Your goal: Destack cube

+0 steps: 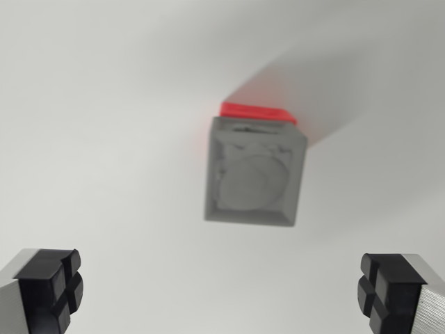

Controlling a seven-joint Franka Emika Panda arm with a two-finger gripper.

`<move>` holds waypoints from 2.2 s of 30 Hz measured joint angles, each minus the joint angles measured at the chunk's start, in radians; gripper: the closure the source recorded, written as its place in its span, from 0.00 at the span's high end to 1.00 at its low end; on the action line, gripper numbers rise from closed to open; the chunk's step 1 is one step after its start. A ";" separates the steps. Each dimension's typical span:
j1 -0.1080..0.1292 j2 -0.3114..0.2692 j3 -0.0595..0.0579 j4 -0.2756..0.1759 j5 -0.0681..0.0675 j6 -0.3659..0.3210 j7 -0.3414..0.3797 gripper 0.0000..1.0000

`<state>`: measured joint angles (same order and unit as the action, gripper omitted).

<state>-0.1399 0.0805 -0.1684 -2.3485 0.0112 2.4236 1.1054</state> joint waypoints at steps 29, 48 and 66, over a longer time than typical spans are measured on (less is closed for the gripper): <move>-0.018 0.222 0.004 -0.037 0.089 0.253 -0.032 1.00; -0.026 0.290 0.017 -0.029 0.118 0.313 -0.055 0.00; -0.026 0.290 0.018 -0.029 0.119 0.313 -0.055 0.00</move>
<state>-0.1660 0.3701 -0.1509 -2.3771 0.1298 2.7364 1.0503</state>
